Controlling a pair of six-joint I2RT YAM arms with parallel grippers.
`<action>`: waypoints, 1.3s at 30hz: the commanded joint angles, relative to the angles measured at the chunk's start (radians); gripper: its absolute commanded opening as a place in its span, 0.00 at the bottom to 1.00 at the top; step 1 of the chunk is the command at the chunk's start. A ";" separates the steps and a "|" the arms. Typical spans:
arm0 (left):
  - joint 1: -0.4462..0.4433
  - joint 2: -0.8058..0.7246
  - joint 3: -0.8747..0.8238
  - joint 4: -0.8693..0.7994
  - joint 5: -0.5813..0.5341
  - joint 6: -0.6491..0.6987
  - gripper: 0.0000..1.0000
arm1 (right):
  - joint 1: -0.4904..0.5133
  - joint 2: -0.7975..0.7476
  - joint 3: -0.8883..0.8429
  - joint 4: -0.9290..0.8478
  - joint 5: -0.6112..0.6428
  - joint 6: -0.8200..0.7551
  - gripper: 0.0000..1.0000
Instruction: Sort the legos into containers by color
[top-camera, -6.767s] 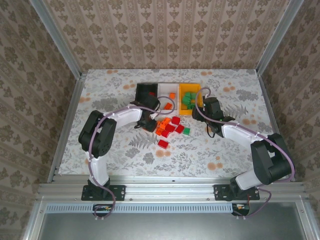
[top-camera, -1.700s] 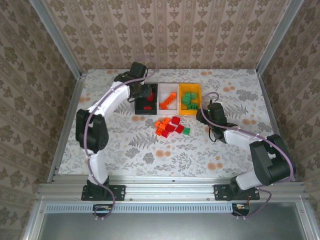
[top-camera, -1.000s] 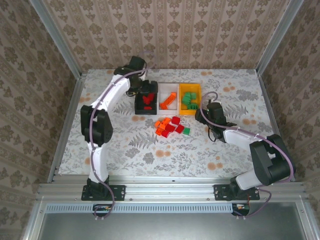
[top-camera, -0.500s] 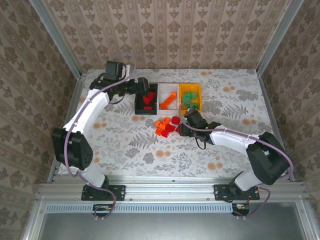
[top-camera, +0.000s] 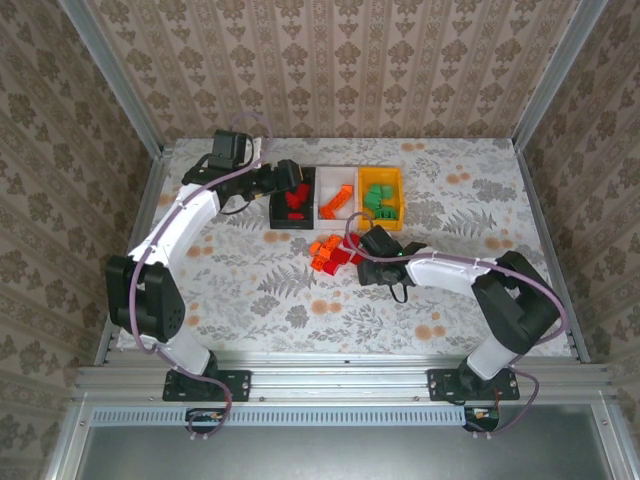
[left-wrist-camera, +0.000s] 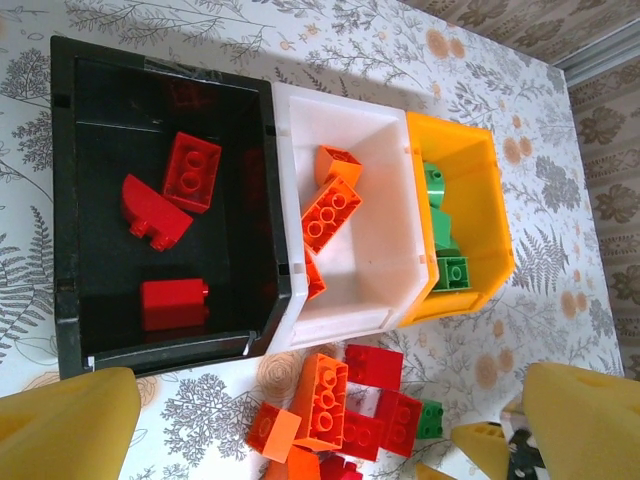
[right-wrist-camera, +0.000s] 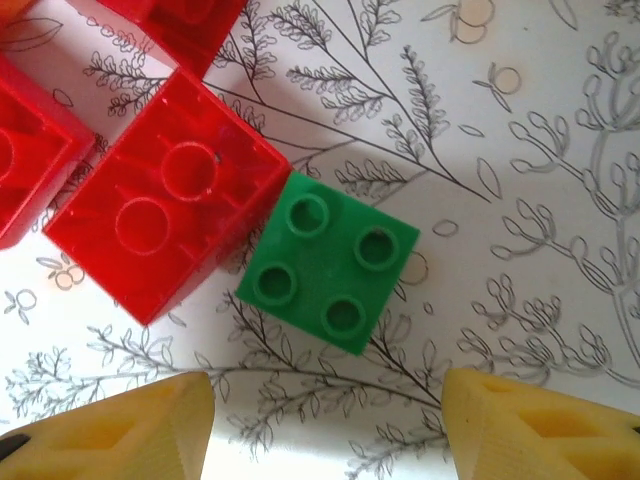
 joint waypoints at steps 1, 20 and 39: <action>0.007 -0.061 0.001 0.024 0.015 -0.010 1.00 | 0.001 0.039 0.048 -0.010 -0.004 -0.026 0.64; 0.005 -0.075 -0.007 0.028 0.002 0.000 1.00 | -0.083 0.104 0.057 0.073 0.036 -0.029 0.56; 0.005 -0.043 -0.013 0.040 0.029 -0.026 1.00 | -0.106 -0.139 -0.030 0.070 0.086 -0.059 0.32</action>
